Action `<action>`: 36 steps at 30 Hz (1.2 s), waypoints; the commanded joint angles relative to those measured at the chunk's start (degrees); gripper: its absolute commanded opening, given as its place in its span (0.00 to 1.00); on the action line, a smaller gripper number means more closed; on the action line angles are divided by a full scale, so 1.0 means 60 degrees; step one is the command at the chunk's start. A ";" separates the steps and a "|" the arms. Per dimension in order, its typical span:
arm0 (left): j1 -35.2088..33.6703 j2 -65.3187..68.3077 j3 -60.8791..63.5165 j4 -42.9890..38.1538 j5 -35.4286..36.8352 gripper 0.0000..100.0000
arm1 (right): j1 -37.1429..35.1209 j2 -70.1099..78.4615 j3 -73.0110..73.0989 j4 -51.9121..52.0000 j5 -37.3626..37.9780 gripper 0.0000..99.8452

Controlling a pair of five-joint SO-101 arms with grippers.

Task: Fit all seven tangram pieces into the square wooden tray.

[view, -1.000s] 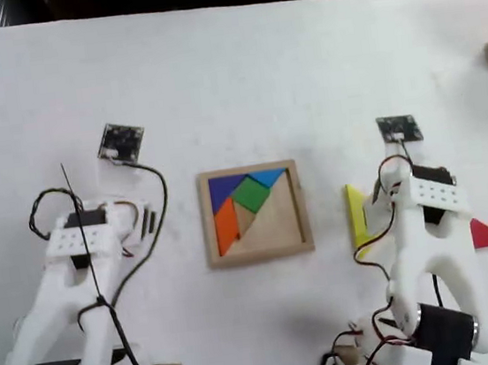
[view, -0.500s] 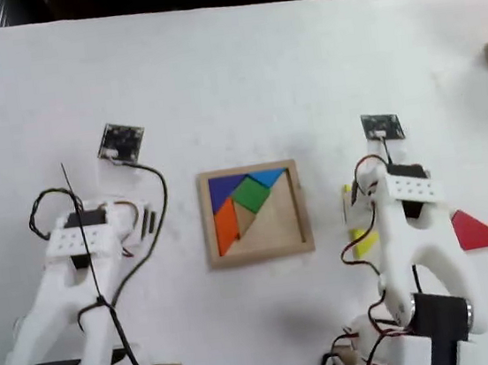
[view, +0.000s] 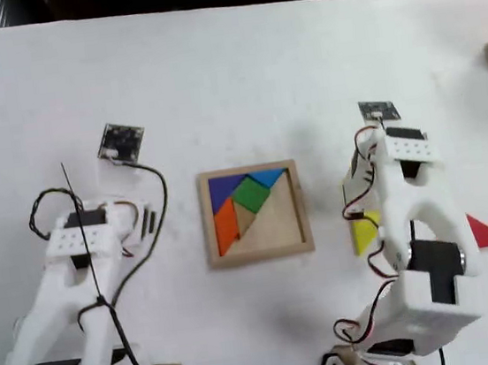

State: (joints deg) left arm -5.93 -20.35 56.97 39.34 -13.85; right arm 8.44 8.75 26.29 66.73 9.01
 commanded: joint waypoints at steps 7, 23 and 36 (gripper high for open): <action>-0.0051 -0.0344 -0.0044 -0.0147 -0.0088 0.17 | -0.0300 0.0462 -0.0542 0.0125 0.0176 0.12; -0.0198 -0.0344 -0.0044 -0.0161 -0.0088 0.17 | -0.1399 -0.0652 -0.1538 0.0784 0.0469 0.27; -0.0198 -0.0344 -0.0044 -0.0176 -0.0088 0.17 | -0.1839 0.0242 -0.0557 -0.0623 0.1436 0.33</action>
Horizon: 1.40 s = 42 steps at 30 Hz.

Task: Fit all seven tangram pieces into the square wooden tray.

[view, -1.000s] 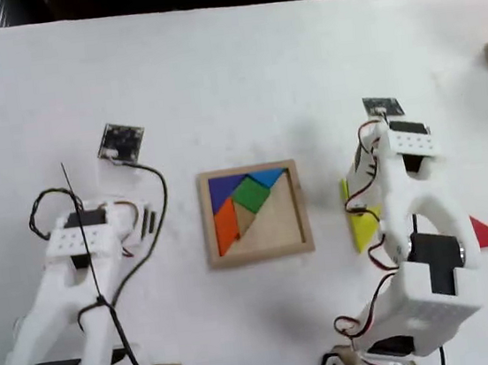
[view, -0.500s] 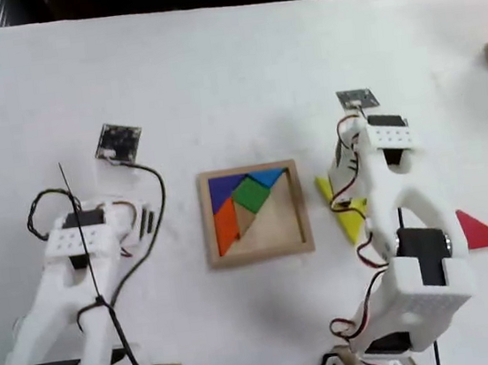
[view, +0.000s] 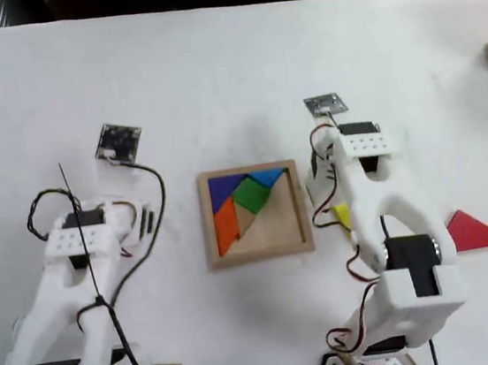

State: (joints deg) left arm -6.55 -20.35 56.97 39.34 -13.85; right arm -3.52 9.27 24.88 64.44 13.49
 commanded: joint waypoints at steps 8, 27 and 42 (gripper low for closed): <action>-0.0095 -0.0344 -0.0044 -0.0176 -0.0088 0.17 | 0.0330 0.1282 -0.1553 0.1018 0.0850 0.32; -0.0095 -0.0344 -0.0044 -0.0190 -0.0088 0.17 | 0.1370 0.1297 -0.1875 0.1033 0.0850 0.07; -0.0095 -0.0344 -0.0044 -0.0190 -0.0088 0.17 | 0.1604 -0.2015 -0.2139 0.2806 0.0777 0.20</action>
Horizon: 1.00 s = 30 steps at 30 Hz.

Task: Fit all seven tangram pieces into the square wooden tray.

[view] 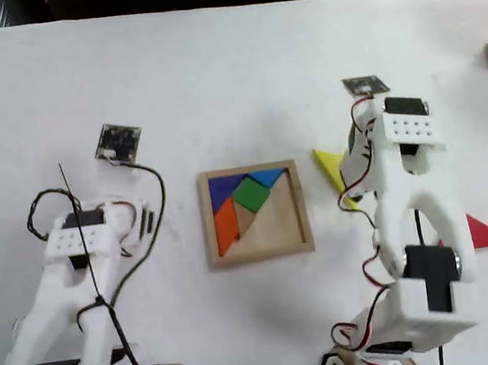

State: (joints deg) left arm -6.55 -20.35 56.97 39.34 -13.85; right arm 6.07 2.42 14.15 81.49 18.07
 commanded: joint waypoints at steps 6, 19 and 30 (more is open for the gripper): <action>-0.0095 -0.0344 -0.0044 -0.0190 -0.0088 0.17 | -0.0579 0.0242 -0.0396 -0.1150 0.0088 0.35; -0.0081 -0.0344 -0.0059 -0.0205 -0.0088 0.17 | -0.1429 0.2791 -0.1714 -0.1414 0.1846 0.37; -0.0095 -0.0344 -0.0059 -0.0205 -0.0088 0.17 | -0.1458 0.2864 -0.1289 -0.2557 0.1963 0.38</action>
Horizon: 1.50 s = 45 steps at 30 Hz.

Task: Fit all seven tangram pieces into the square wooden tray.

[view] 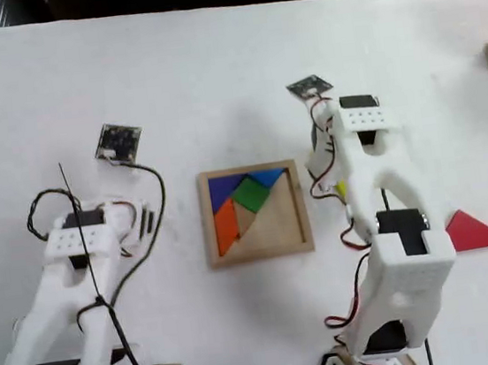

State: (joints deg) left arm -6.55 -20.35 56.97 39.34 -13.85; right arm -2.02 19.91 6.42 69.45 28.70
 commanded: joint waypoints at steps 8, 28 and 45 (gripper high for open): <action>-0.0095 -0.0344 -0.0044 -0.0176 -0.0088 0.17 | 0.0227 -0.0154 0.0381 -0.0945 0.0498 0.38; -0.0037 -0.0271 -0.0044 -0.0352 -0.0103 0.17 | 0.0374 -0.0037 0.0234 -0.0828 0.0484 0.33; -0.0037 -0.0271 -0.0044 -0.0352 -0.0103 0.17 | 0.0359 0.1282 -0.1451 0.0388 0.0484 0.28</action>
State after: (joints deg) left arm -6.55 -20.35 56.97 38.46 -13.85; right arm -0.09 27.21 0.88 70.51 31.43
